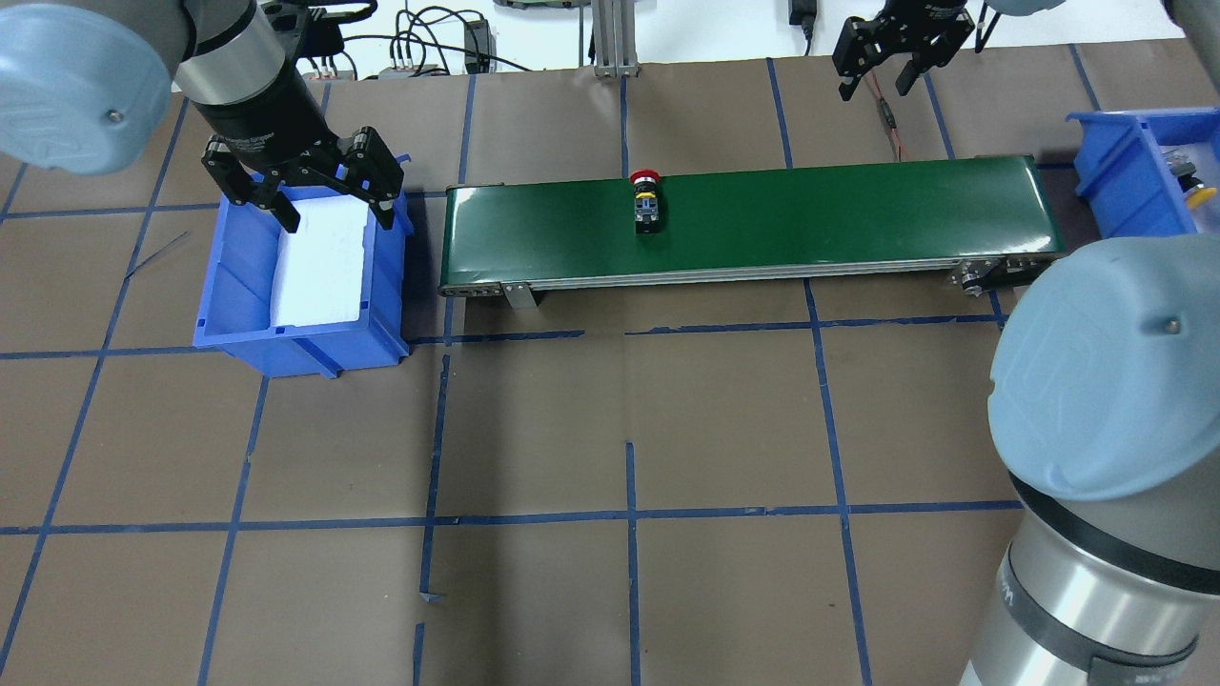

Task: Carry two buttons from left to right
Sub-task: 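Move the right gripper to the belt and grasp the red mushroom button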

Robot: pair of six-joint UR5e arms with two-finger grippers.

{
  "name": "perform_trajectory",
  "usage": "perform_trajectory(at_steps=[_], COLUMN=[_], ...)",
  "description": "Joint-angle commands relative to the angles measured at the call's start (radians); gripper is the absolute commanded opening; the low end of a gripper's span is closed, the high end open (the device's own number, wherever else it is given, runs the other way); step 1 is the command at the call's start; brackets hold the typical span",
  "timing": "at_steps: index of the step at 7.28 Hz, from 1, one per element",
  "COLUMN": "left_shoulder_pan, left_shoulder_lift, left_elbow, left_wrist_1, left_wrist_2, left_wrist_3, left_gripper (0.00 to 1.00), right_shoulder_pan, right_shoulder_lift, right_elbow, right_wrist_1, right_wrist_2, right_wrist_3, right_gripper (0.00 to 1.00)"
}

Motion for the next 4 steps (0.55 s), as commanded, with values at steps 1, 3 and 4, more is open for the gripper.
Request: perform_trajectory(at_steps=[1,3,4], left_shoulder_pan=[-0.001,-0.001,-0.001], left_shoulder_lift=[0.0,0.0,0.0], left_elbow=[0.0,0.0,0.0], left_wrist_1=[0.0,0.0,0.001], left_wrist_2=[0.0,0.0,0.0], left_wrist_3=[0.0,0.0,0.0], left_gripper=[1.0,1.0,1.0], right_shoulder_pan=[0.077,0.119,0.126], right_shoulder_lift=[-0.02,-0.046,-0.074], right_elbow=[0.041,0.105,0.16], right_wrist_1=[-0.007,-0.023,-0.054], right_wrist_2=[-0.005,-0.005,-0.005], right_wrist_3=[0.144,0.191,0.227], right_gripper=[0.77,0.77,0.77])
